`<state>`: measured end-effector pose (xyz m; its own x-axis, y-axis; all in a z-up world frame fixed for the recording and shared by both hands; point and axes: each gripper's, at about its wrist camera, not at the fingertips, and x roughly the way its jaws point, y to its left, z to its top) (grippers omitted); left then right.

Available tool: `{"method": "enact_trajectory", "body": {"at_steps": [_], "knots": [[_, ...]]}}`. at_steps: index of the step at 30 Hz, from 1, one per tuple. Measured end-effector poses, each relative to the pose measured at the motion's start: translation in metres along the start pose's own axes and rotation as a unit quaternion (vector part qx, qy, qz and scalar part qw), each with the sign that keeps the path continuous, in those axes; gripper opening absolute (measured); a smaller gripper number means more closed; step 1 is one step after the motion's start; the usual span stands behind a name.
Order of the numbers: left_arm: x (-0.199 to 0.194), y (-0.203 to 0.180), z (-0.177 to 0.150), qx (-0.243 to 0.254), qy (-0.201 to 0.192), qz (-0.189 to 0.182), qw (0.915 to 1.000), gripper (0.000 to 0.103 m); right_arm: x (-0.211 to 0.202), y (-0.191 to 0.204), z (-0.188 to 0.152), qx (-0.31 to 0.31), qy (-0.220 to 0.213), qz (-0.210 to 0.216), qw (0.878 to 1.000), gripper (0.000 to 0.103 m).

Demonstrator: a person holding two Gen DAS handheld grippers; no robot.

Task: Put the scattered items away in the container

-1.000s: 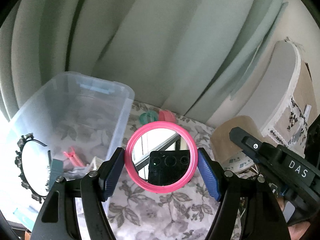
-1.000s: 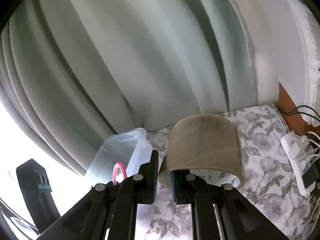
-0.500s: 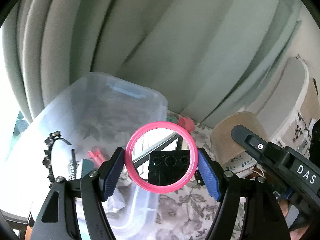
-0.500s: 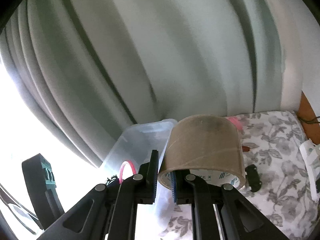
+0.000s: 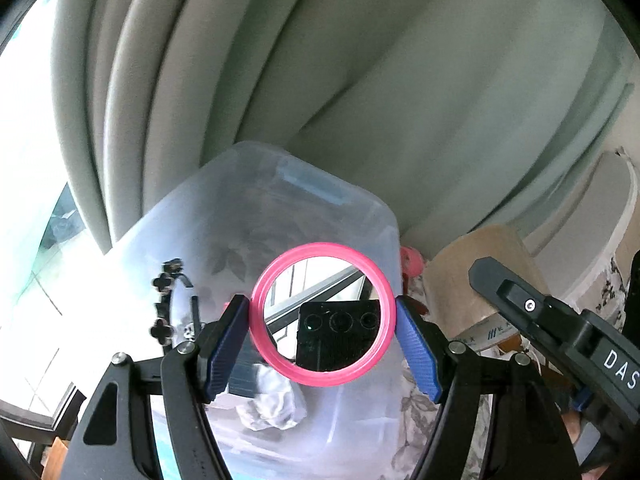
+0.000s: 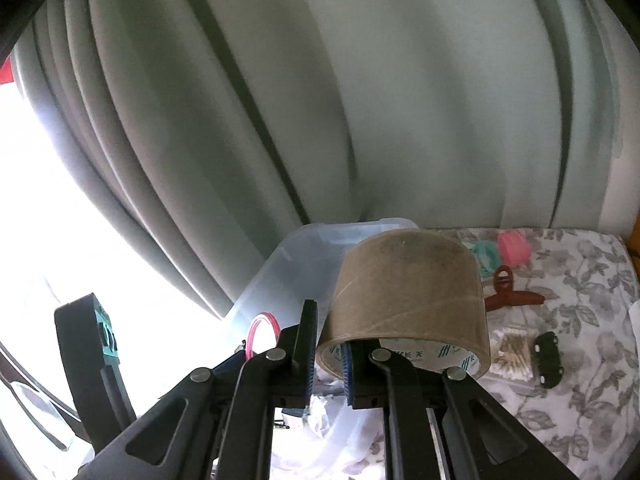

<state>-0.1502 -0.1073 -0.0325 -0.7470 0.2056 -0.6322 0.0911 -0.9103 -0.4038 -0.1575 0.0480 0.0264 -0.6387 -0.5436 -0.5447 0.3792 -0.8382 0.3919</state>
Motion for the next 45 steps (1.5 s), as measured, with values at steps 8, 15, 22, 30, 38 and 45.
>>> {"method": "enact_trajectory", "body": {"at_steps": [8, 15, 22, 30, 38, 45], "knots": [[-0.001, 0.026, 0.002, -0.021, -0.002, 0.014, 0.9997, 0.074, 0.016, 0.018, -0.004, -0.015, 0.018, 0.008, 1.000, 0.012], [-0.001, 0.042, 0.003, -0.033, -0.005, 0.027, 0.9991, 0.074, 0.026, 0.028, -0.007, -0.027, 0.032, 0.014, 0.999, 0.012], [0.003, 0.047, 0.003, -0.037, -0.005, 0.030, 0.9988, 0.074, 0.031, 0.033, -0.011, -0.041, 0.040, 0.015, 0.998, 0.012], [0.006, 0.049, 0.005, -0.035, -0.004, 0.032, 0.9989, 0.074, 0.039, 0.040, -0.013, -0.050, 0.046, 0.023, 0.997, 0.013], [0.010, 0.049, 0.005, -0.027, 0.000, 0.045, 0.9986, 0.074, 0.047, 0.041, -0.018, -0.048, 0.052, 0.021, 0.997, 0.013], [0.015, 0.048, 0.005, -0.024, 0.004, 0.055, 0.9982, 0.074, 0.054, 0.034, -0.015, -0.032, 0.061, 0.011, 0.998, 0.016]]}}
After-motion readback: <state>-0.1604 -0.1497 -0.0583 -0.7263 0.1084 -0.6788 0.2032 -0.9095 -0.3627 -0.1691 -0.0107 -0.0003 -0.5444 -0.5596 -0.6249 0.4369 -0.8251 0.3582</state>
